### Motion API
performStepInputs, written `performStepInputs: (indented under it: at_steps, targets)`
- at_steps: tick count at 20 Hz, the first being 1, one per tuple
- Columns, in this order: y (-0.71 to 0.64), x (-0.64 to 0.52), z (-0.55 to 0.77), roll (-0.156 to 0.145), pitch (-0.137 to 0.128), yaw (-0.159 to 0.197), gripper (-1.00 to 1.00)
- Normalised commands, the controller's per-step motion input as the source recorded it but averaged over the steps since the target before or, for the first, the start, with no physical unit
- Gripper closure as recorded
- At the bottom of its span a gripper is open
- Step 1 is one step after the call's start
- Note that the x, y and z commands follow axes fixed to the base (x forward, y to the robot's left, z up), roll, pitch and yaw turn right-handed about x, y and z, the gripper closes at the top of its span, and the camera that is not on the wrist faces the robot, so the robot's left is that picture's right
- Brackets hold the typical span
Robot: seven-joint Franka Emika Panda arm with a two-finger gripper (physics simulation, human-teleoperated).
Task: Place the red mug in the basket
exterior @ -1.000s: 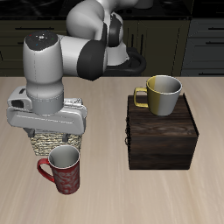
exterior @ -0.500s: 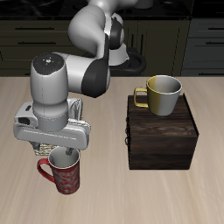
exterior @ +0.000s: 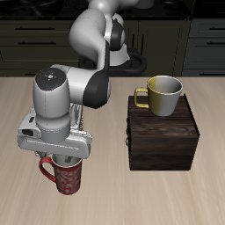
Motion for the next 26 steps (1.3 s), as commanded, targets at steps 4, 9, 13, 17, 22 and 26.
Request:
performStepInputs:
  at_steps: [4,9,13,17,22,26]
  targets:
    - [-0.02,-0.03,-0.06,0.003,0.005,-0.023,1.00]
    - [0.04,0.00,0.15,0.021,-0.033,-0.034,1.00]
    - [0.04,-0.04,0.50,0.013,-0.061,-0.026,1.00]
    - [0.06,-0.10,0.54,0.011,-0.035,0.021,1.00]
    - [-0.01,-0.20,0.67,0.052,-0.030,0.000,1.00]
    - [-0.05,-0.24,0.57,0.049,-0.020,0.016,1.00]
